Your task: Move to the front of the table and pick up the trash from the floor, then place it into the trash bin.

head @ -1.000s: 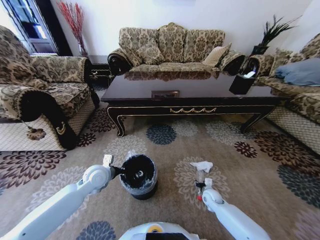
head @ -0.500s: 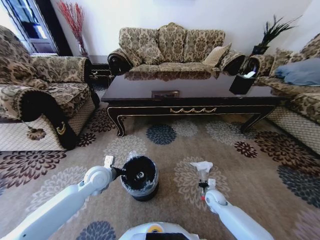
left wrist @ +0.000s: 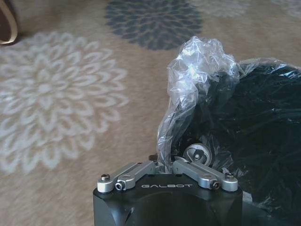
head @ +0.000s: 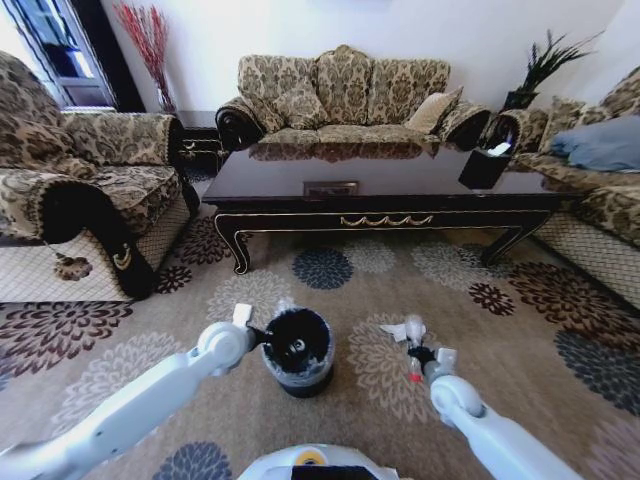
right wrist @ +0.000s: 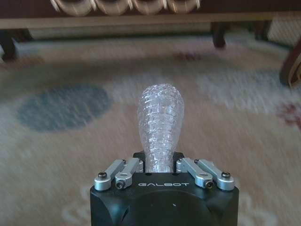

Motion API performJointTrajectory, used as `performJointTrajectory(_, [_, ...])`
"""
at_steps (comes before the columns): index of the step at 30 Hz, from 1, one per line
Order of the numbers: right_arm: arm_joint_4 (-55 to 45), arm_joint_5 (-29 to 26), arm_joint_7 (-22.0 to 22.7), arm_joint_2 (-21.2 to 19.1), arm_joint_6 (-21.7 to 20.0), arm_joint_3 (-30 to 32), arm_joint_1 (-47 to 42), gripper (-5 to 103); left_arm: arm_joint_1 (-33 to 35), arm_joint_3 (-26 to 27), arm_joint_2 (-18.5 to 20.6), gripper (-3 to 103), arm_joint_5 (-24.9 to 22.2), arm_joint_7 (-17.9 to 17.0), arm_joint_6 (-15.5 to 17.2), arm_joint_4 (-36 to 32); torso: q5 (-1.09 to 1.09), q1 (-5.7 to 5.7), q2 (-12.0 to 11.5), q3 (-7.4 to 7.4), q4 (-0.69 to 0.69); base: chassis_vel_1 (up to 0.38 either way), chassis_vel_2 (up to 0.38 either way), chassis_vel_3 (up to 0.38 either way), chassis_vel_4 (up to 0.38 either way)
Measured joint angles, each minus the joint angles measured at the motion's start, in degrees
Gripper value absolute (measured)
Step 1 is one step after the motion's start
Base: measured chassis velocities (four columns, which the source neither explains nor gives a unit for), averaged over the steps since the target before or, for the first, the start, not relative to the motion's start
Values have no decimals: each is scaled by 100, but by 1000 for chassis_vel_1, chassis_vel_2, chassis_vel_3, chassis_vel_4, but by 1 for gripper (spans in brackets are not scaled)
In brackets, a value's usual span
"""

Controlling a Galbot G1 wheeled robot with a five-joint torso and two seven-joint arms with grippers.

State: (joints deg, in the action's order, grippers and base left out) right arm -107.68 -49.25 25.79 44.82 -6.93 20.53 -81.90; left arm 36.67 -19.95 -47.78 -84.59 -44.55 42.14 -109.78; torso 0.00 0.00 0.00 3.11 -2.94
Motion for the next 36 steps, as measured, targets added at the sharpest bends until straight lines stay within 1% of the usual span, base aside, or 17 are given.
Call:
performJointTrajectory(2, [-396, 60, -90, -40, 98, 330, -330, 25, -260, -277, -155, 0, -45, -5, -1, 106, 0, 0, 0, 0, -3, 0, 0, 0, 0])
performJointTrajectory(4, [-517, 82, -112, -48, 126, 419, -427, 25, -322, -346, -195, 0, -54, -8, -1, 133, 1, 0, 0, 0, -2, 0, 0, 0, 0])
performJointTrajectory(7, [-1085, 128, -156, -79, 265, 756, -870, 25, -656, -692, -467, 0, -121, -30, 0, 270, 0, 0, 0, 0, 0, 0, 0, 0, 0])
performJointTrajectory(9, [-1295, 136, -156, -87, 315, 846, -1009, 25, -792, -790, -599, 0, -197, -70, 0, 331, 1, 0, 0, 0, -1, 0, 0, 0, 0])
performJointTrajectory(10, [-1295, 136, -156, -87, 315, 846, -1009, 25, -792, -790, -599, 0, -197, -70, 0, 331, 1, 0, 0, 0, -1, 0, 0, 0, 0])
performJointTrajectory(11, [-1442, 178, -156, -95, 401, 889, -1075, 25, -925, -885, -715, 0, -301, -111, 0, 389, 1, 0, 0, 0, -2, 0, 0, 0, 0])
performJointTrajectory(15, [-1830, 198, -281, -80, 747, 905, -1099, 25, -1207, -1090, -941, 0, -373, -136, 0, 559, 0, 0, 0, 0, 0, 0, 0, 0, 0])
performJointTrajectory(18, [-1991, 201, -387, -69, 857, 903, -1109, 25, -1289, -1168, -1003, 0, -408, -150, 0, 591, 0, 0, 0, 0, 0, 0, 0, 0, 0])
performJointTrajectory(22, [-2243, 179, -451, 1, 907, 826, -1108, 25, -1392, -1381, -1071, 0, -435, -181, 0, 634, 0, 0, 0, 0, 0, 0, 0, 0, 0])
performJointTrajectory(27, [-2466, 48, -532, 153, 1000, 681, -1148, 25, -1378, -1514, -1281, 0, -451, -251, -7, 744, 0, 0, 0, 0, 0, 0, 0, 0, 0])
performJointTrajectory(29, [-2487, 42, -608, 171, 1023, 638, -1170, 25, -1481, -1638, -1397, 0, -486, -271, -35, 824, -1, 0, 0, 0, -2, 0, 0, 0, 0])
performJointTrajectory(30, [-2487, 42, -608, 171, 1023, 638, -1170, 25, -1481, -1638, -1397, 0, -486, -271, -35, 824, -1, 0, 0, 0, -2, 0, 0, 0, 0])
performJointTrajectory(34, [-2488, 17, -797, 177, 1049, 595, -1164, 25, -1760, -1978, -1593, 0, -507, -254, -151, 944, 1, 0, 0, 0, -2, 0, 0, 0, 0])
performJointTrajectory(36, [-2491, 4, -834, 170, 1051, 594, -1179, 25, -1798, -2029, -1630, 0, -524, -254, -168, 948, 1, 0, 0, 0, -1, 0, 0, 0, 0])
